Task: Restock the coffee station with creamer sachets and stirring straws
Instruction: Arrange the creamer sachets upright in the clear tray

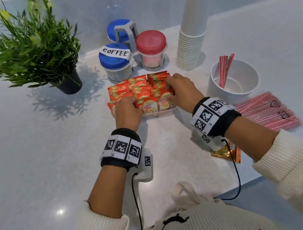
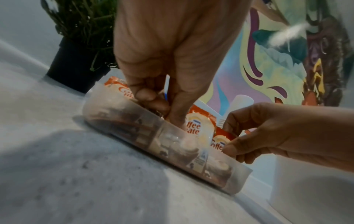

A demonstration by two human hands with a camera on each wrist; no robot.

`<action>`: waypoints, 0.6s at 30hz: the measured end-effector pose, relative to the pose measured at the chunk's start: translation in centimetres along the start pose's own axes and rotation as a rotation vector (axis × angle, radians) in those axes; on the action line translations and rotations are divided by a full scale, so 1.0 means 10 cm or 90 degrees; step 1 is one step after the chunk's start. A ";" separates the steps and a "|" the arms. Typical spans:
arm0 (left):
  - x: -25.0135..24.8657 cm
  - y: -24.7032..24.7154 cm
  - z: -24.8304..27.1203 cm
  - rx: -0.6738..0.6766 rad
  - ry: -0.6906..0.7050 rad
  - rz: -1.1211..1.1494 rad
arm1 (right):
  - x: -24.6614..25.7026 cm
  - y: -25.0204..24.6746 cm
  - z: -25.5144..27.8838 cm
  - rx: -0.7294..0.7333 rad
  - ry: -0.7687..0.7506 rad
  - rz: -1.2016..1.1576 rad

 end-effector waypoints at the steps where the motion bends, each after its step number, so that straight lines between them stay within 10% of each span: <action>1: -0.01 0.00 0.00 -0.003 -0.002 -0.032 | -0.01 0.01 0.00 0.005 -0.001 0.004; 18: -0.20 -0.03 0.05 -0.015 0.074 -0.181 | -0.33 -0.23 0.19 -0.001 0.024 -0.079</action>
Point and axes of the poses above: each hand's wrist, its own z-axis away from the middle knuckle, its own y-axis out of the palm, x = y × z, the point moved 5 cm from there along -z, towards the middle knuckle, and after that the axes turned 8 degrees about y, right-handed, at the moved point
